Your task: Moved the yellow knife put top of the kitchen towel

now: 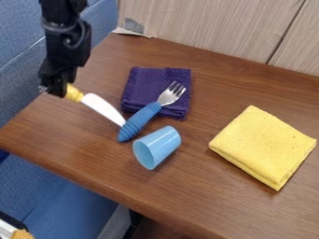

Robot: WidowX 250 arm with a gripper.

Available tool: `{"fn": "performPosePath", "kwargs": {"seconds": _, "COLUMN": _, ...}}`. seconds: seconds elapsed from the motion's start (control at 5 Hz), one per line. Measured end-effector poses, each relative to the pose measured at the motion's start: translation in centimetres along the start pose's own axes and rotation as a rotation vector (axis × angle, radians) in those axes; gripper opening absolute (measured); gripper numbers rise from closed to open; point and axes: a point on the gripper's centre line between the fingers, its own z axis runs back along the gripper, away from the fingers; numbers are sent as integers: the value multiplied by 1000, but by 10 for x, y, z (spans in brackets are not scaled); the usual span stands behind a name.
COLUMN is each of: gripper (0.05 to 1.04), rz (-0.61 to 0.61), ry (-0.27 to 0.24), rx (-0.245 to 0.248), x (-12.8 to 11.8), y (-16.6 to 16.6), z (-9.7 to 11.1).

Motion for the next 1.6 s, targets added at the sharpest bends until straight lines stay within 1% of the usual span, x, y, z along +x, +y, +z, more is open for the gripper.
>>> {"fn": "performPosePath", "kwargs": {"seconds": 0.2, "gripper": 499, "rz": 3, "ry": -9, "rx": 13, "x": 2, "y": 3, "z": 3}}
{"fn": "performPosePath", "kwargs": {"seconds": 0.4, "gripper": 499, "rz": -17, "ry": -19, "rx": 14, "x": 10, "y": 4, "z": 7}}
{"fn": "performPosePath", "kwargs": {"seconds": 0.6, "gripper": 499, "rz": -38, "ry": -57, "rx": 84, "x": 21, "y": 10, "z": 29}}
{"fn": "performPosePath", "kwargs": {"seconds": 0.8, "gripper": 499, "rz": -61, "ry": -79, "rx": 131, "x": 29, "y": 12, "z": 50}}
{"fn": "performPosePath", "kwargs": {"seconds": 1.0, "gripper": 499, "rz": -80, "ry": -106, "rx": 154, "x": 38, "y": 12, "z": 61}}
{"fn": "performPosePath", "kwargs": {"seconds": 1.2, "gripper": 499, "rz": -141, "ry": -171, "rx": 176, "x": 61, "y": 13, "z": 68}}
{"fn": "performPosePath", "kwargs": {"seconds": 1.4, "gripper": 499, "rz": -211, "ry": -247, "rx": 189, "x": 89, "y": 17, "z": 72}}
{"fn": "performPosePath", "kwargs": {"seconds": 1.6, "gripper": 499, "rz": -267, "ry": -313, "rx": 169, "x": 117, "y": 22, "z": 69}}
